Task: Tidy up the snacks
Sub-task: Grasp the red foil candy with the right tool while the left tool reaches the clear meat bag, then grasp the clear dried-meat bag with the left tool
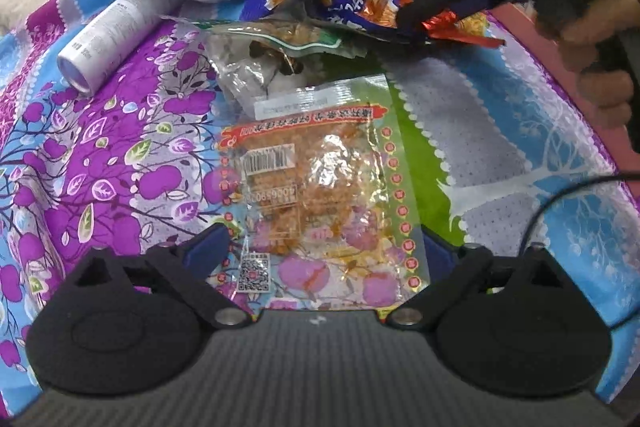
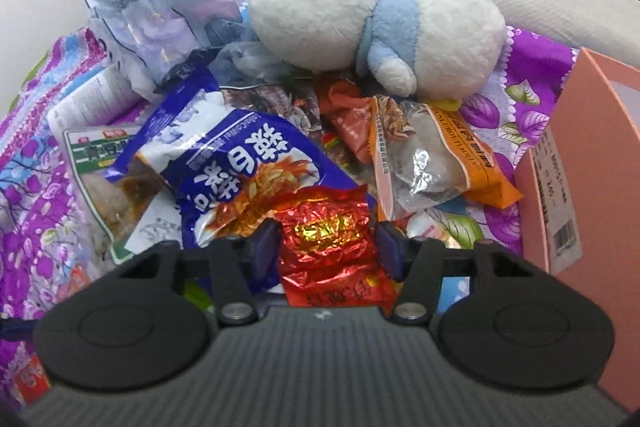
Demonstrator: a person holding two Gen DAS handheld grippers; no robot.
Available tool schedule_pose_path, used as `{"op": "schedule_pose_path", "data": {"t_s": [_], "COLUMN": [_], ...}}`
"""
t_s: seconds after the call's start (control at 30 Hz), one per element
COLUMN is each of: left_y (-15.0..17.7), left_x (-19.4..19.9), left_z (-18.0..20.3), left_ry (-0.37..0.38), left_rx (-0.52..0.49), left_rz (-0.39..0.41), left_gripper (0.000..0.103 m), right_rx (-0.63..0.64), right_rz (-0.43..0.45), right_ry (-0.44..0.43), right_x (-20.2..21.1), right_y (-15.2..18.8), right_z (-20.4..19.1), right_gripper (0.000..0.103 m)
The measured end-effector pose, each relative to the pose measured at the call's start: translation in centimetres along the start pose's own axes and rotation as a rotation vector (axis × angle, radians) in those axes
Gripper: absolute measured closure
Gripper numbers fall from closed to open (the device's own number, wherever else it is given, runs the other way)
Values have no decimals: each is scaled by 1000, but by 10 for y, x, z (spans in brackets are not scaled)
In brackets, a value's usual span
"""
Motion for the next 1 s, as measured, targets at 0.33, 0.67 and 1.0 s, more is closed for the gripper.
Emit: {"op": "schedule_pose_path", "data": {"t_s": [0.33,0.67,1.0], "left_y": [0,9,16], "left_x": [24,44,82], "left_z": [-6,3,-8], "left_ry": [19,37,142], "left_rx": [58,54,115], "left_rz": [50,58,105], "left_gripper": [55,96,96], "right_rx": [-38,-91,-140], "right_rz": [43,94,97], "right_ry": [15,19,75], "right_x": [67,126,154], "right_y": [43,93,121], "right_z": [-14,-21,-35], "right_gripper": [46,46,46]}}
Point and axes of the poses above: each gripper's, at about its wrist camera, not at the fingertips, and x roughly against the way its jaws point, z to its right, y to its underside, the point moved 10 cm from there along -x, roughly the way its jaws point, and after that the axes turned 5 degrees about -z, right-handed, at the moved point
